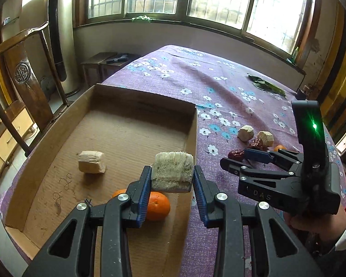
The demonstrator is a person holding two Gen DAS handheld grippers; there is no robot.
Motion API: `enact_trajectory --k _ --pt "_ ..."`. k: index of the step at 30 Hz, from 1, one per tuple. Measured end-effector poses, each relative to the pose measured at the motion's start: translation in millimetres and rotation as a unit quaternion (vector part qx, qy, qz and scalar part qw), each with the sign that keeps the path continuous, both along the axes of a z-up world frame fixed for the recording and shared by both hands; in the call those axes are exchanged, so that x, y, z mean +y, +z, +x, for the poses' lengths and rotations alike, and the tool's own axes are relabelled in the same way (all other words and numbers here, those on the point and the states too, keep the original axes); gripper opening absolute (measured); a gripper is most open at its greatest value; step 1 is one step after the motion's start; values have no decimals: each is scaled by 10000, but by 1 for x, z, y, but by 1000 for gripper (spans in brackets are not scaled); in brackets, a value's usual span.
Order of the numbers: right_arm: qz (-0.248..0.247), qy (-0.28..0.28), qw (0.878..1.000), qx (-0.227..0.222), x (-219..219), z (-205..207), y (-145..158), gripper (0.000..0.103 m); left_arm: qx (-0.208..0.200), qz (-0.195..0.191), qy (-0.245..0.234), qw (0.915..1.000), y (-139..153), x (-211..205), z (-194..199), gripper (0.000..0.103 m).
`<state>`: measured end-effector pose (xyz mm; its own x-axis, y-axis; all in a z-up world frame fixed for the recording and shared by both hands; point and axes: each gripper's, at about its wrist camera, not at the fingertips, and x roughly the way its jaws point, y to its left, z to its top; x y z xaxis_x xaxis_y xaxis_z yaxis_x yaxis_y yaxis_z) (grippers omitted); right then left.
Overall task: Organize fruits
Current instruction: 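Grasp dark red date with right tool while left tool holds yam chunk, then carry yam chunk over box with left tool while right tool carries date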
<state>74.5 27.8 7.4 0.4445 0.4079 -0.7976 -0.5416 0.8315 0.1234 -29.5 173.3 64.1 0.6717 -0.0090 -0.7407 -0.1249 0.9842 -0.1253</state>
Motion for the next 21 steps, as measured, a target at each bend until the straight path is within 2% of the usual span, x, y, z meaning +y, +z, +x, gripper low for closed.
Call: enact_trajectory --k 1,2,7,13,21 --pt "-120 30 9999 -72 4 0 0 41 -1 -6 15 10000 0 1 0 34" --pt "-242 56 9996 -131 6 0 0 35 -6 -3 34 10000 0 2 -1 34" --pt "-216 75 9997 -26 -2 -9 4 36 -62 -39 117 9999 2 8 -6 34" --pt "80 104 9999 -77 -15 -37 19 36 -135 34 202 9997 6 11 -17 34" --pt "342 435 9982 -238 -6 -72 40 36 -149 239 664 9974 11 44 -45 34"
